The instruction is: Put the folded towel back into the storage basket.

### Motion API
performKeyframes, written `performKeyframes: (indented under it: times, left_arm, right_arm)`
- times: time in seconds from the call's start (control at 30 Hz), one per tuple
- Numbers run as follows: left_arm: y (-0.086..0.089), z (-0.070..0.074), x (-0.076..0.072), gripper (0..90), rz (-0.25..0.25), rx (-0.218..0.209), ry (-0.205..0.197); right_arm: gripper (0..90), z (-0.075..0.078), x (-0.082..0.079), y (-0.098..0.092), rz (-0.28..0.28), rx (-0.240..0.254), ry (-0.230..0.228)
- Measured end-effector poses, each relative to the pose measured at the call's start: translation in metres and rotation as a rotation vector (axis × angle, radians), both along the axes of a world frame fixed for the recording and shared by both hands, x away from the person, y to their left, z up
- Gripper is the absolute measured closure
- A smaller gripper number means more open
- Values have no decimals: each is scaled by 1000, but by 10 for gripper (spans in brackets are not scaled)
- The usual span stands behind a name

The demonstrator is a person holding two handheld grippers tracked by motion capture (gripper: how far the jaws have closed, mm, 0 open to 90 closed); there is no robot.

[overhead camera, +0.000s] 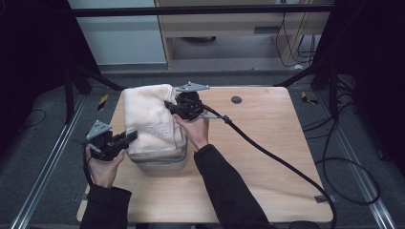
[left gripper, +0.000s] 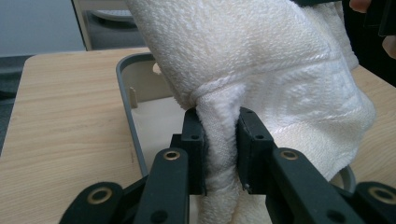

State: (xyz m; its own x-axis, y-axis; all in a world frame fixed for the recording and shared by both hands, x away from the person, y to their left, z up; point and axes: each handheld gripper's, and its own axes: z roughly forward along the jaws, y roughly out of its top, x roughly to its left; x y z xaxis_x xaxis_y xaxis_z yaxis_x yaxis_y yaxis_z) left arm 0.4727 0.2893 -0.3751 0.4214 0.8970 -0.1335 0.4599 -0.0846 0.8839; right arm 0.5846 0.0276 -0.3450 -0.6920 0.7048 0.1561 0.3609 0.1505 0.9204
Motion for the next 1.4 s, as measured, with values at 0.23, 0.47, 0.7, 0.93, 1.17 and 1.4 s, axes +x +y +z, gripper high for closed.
performKeyframes:
  times: [0.23,0.47,0.7,0.93,1.17,1.4]
  left_arm:
    - [0,-6,4,745,7,14,18]
    - [-1,-13,8,745,3,27,36]
    - [-2,-21,12,745,5,48,57]
    - [-5,-28,16,745,6,77,80]
    - [-7,-34,19,745,6,93,97]
    - [-11,-42,22,744,4,116,112]
  right_arm:
    - [693,-10,4,4,-7,-17,12]
    - [692,-19,6,4,-15,-31,26]
    - [690,-29,10,4,-17,-44,45]
    - [688,-42,13,4,-23,-61,71]
    - [686,-51,13,3,-29,-74,84]
    - [681,-61,14,1,-36,-89,103]
